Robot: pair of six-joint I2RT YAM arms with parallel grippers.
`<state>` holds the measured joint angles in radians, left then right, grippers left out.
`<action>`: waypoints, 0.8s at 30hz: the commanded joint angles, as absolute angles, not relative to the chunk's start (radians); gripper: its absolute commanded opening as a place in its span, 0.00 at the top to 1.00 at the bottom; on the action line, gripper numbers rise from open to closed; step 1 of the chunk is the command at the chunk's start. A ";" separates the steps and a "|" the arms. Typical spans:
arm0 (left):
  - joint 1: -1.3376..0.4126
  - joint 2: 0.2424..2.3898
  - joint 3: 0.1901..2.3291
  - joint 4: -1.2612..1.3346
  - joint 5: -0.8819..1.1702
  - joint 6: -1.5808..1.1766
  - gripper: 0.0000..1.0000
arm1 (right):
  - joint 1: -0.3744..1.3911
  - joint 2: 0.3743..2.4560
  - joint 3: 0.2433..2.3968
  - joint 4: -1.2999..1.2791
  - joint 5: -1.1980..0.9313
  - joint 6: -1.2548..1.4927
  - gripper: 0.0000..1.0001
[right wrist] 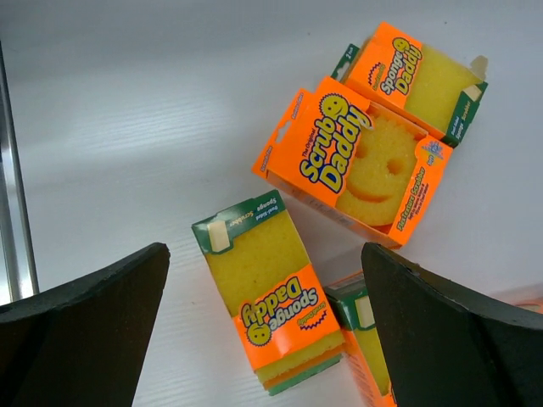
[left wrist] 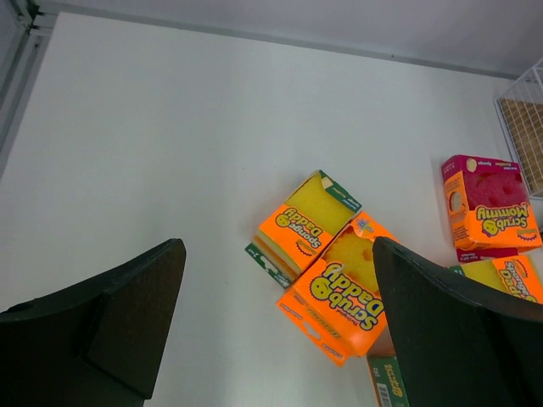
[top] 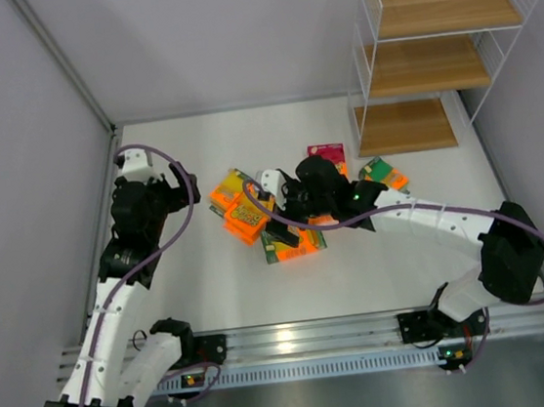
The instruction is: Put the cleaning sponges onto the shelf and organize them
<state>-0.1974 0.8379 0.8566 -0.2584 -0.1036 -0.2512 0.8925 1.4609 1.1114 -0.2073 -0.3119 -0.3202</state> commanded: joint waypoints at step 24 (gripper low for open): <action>-0.196 0.805 0.844 -0.268 -0.164 -0.221 0.02 | 0.821 1.683 1.249 -0.361 -0.485 -0.580 0.00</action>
<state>-0.1974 0.7967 0.8486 -0.2832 -0.1555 -0.2398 0.8280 1.6997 1.2259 -0.3607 -0.4648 -0.5453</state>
